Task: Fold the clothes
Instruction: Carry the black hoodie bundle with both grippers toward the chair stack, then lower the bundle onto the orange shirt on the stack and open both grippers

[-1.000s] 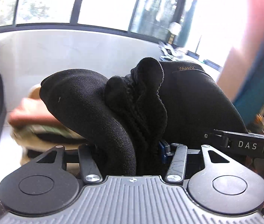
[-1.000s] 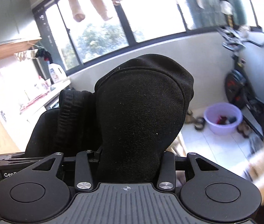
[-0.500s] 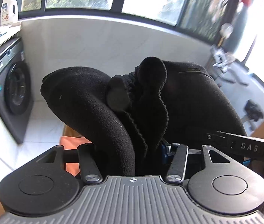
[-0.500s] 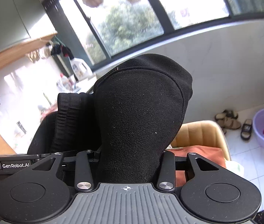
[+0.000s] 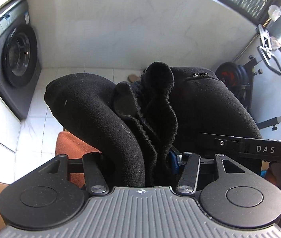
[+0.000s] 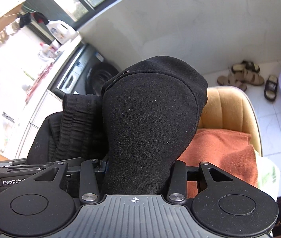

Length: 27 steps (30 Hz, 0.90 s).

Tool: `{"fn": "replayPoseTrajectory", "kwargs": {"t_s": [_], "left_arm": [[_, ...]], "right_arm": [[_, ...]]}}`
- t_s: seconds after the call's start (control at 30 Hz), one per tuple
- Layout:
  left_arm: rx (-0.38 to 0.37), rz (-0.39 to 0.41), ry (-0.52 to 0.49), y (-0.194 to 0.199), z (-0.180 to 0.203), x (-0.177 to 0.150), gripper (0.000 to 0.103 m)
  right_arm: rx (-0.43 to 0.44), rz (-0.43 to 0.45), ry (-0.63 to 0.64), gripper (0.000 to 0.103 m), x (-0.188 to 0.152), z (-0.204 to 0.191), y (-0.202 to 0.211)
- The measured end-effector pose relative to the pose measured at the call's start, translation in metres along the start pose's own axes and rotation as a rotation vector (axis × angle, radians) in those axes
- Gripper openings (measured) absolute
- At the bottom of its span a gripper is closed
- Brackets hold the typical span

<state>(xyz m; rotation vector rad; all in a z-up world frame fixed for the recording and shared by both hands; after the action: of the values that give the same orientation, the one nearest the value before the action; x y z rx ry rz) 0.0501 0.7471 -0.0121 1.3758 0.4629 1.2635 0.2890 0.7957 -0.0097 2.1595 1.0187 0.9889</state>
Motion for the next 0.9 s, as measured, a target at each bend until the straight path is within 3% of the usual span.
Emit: {"fn": "replayPoseTrajectory", "kwargs": {"t_s": [0.1,0.23,0.37,0.5,0.63,0.73,0.9], "left_arm": [[0.002,-0.063,0.006,-0.028,-0.012,-0.003,0.055],[0.013,-0.066,-0.002,-0.061,-0.032,-0.010,0.063],[-0.047,-0.070,0.044,-0.066,-0.048,-0.013,0.069],[-0.109,-0.097,0.070,-0.051,-0.067,-0.008,0.070],[-0.149,-0.040,0.053,-0.012,-0.096,-0.017,0.070],[-0.186,0.029,0.052,0.019,-0.121,-0.035,0.069],[-0.216,0.129,-0.037,0.051,-0.113,-0.069,0.069]], "right_arm": [[-0.012,-0.049,-0.031,0.037,-0.011,0.016,-0.026],[-0.072,-0.082,-0.063,0.039,-0.028,0.039,-0.061],[-0.065,-0.093,-0.154,0.045,-0.038,0.061,-0.082],[-0.027,-0.063,-0.216,0.056,-0.041,0.068,-0.060],[0.010,0.034,-0.244,0.061,-0.049,0.077,0.003],[-0.023,0.125,-0.191,0.065,-0.074,0.077,0.050],[-0.089,0.234,-0.143,0.065,-0.145,0.070,0.088]]}}
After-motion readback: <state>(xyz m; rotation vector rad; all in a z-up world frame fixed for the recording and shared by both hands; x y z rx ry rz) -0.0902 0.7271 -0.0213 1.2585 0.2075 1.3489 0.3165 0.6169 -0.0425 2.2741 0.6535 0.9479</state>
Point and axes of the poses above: each gripper's, at about its wrist camera, not at the fingertips, and y roughly against the way its jaws point, z to its right, x to its top, the point moved 1 cm from there along -y, roughly the way its jaws point, and after that the axes turned 4 degrees about -z, right-handed, at the moved point
